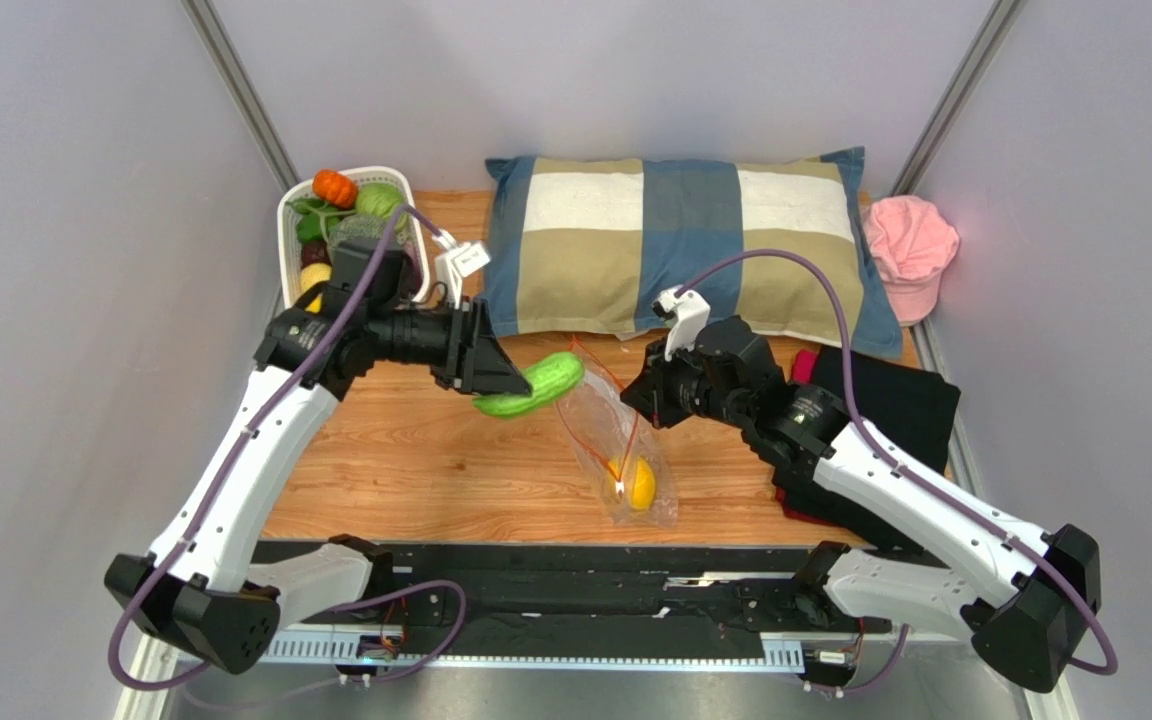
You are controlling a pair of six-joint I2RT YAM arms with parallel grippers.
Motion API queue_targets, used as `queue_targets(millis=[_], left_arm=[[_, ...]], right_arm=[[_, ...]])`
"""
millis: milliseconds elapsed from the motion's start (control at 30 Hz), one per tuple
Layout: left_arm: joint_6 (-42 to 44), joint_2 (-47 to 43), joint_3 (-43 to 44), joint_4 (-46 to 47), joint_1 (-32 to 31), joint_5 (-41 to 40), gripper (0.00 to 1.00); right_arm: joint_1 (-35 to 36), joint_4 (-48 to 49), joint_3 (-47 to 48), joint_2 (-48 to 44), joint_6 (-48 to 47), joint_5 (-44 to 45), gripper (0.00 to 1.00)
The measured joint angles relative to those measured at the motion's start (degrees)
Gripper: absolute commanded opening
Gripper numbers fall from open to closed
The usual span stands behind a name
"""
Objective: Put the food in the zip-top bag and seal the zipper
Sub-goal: Place the fake vegetable in the zipper food storage bag.
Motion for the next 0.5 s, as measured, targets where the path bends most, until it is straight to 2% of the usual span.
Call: queue_targets(millis=[100, 233, 367, 500], left_arm=[[-5.27, 3.04, -1.22, -1.84, -3.15, 4.28, 0.0], [-10.23, 5.29, -3.04, -2.21, -4.94, 4.81, 0.0], [-15.04, 7.91, -4.52, -3.91, -5.27, 1.51, 0.0], [-17.33, 11.72, -3.78, -6.95, -5.27, -5.29, 0.0]], right_arm=[[0.0, 0.02, 0.0, -0.07, 0.42, 0.42, 0.0], [0.0, 0.02, 0.02, -0.17, 0.76, 0.85, 0.0], [0.0, 0.0, 0.61, -0.74, 0.96, 1.14, 0.0], [0.5, -0.02, 1.86, -2.05, 0.94, 1.73, 0.0]])
